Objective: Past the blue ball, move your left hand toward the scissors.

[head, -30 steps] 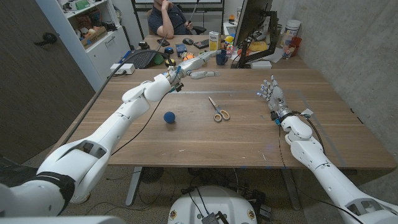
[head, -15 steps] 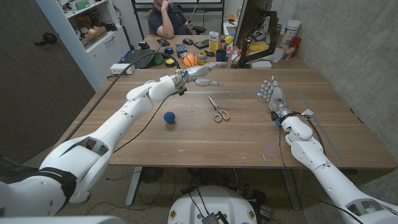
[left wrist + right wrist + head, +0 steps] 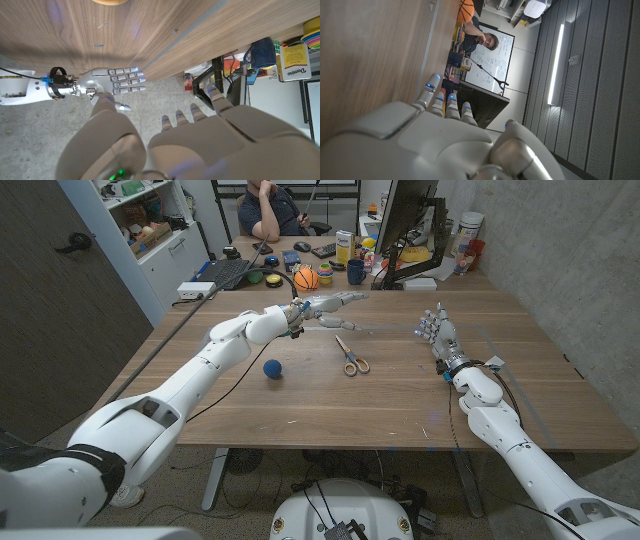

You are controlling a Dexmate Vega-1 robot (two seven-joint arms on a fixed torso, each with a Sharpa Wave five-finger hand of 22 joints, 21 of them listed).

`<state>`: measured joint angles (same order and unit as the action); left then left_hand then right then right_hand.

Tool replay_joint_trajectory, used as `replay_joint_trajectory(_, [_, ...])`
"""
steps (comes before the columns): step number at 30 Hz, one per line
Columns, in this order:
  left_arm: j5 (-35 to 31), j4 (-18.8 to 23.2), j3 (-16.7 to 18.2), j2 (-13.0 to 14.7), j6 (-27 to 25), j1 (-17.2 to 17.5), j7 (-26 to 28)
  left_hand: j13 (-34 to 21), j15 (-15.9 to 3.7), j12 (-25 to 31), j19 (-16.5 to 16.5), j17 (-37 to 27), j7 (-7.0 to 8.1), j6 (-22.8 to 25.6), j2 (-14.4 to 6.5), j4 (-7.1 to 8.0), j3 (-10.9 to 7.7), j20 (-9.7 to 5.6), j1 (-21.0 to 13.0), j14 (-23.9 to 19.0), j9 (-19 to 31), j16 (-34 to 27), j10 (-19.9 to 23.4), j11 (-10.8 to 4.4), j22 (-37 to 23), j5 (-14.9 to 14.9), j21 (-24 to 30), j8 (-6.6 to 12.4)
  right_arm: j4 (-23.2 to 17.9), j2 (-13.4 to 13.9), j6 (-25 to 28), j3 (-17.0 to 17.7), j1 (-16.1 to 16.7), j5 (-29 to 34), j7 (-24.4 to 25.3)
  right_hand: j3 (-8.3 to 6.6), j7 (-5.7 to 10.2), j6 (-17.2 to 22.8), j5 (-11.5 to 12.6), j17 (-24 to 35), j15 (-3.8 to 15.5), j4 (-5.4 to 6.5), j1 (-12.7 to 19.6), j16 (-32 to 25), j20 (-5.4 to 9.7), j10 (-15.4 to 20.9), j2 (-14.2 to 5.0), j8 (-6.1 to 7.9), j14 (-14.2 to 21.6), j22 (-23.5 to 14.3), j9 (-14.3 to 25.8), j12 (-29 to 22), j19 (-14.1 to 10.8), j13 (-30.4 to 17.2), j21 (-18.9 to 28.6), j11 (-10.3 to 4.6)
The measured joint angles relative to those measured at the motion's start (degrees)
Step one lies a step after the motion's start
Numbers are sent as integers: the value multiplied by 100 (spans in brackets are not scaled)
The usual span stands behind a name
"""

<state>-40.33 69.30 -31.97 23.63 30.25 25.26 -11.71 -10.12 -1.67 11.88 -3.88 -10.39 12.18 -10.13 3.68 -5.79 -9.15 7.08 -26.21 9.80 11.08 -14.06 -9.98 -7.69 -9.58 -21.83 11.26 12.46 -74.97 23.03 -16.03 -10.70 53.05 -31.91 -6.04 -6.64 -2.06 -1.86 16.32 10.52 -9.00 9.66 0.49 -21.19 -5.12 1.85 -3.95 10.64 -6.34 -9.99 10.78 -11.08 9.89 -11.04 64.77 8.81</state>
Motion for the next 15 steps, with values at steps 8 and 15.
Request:
replay_joint_trajectory(8, [-105, -244, -202, -70, -37, -112, -33, 0, 0, 11, 0, 0, 0, 0, -106, 0, 0, 0, -106, 0, 0, 0, 0, 0, 0, 0, -25, 34, 16, -11, -21, 10, -7, -4, -4, 23, 0, 0, 0, 0, 0, 23, 0, 23, 0, 0, 0, 0, 0, 0, 0, 0, 0, 0, 0, 0])
replay_joint_trajectory(15, [-253, -393, -331, -111, -125, -185, -89, -1, 0, 65, -175, -1, 0, 0, -166, -31, 32, -32, -226, -1, -17, -45, 89, -82, -1, 0, -29, 108, 51, -31, -39, 18, -21, -6, -8, 47, 0, 0, 0, 0, 0, -1, 0, 23, 0, 0, 0, 0, 0, 0, 0, 0, 0, 0, -38, 0])
